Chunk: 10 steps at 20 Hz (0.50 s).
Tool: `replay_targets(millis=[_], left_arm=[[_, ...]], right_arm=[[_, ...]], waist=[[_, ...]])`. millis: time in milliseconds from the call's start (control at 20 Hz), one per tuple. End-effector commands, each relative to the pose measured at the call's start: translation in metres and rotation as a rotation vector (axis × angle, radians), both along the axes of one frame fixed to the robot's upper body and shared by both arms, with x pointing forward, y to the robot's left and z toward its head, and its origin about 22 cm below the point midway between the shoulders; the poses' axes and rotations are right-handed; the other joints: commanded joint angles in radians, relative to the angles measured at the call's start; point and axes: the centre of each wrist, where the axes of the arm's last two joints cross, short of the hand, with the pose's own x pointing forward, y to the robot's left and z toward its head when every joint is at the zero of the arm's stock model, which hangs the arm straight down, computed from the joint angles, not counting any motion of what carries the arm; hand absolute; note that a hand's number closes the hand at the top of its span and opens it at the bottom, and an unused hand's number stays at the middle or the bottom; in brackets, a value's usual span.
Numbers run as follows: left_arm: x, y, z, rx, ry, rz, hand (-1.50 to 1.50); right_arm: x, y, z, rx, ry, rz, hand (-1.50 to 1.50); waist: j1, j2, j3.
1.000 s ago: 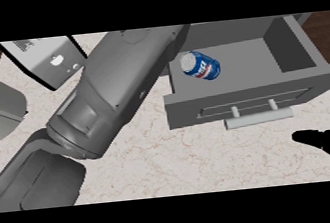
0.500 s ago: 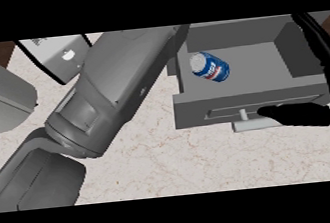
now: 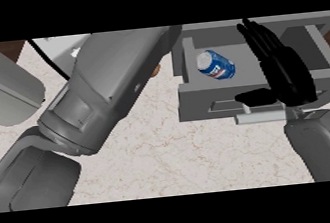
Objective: Pick up the can, place it into the drawer and close the drawer
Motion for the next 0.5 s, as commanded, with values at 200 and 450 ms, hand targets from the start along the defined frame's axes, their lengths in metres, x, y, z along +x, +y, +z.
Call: replay_targets(millis=[200,450], left_arm=[[0.003,0.014,0.008,-0.004,-0.013,0.022,-1.5],[0.013,0.045,-0.008,-0.001,0.008,0.025,-1.5]], right_arm=[[0.049,0.025,-0.04,-0.073,-0.003,-0.042,-1.5],[0.072,0.025,-0.054,-0.11,-0.057,-0.121,-1.5]], waist=[[0.033,-0.01,0.0],[0.052,-0.009,-0.001]])
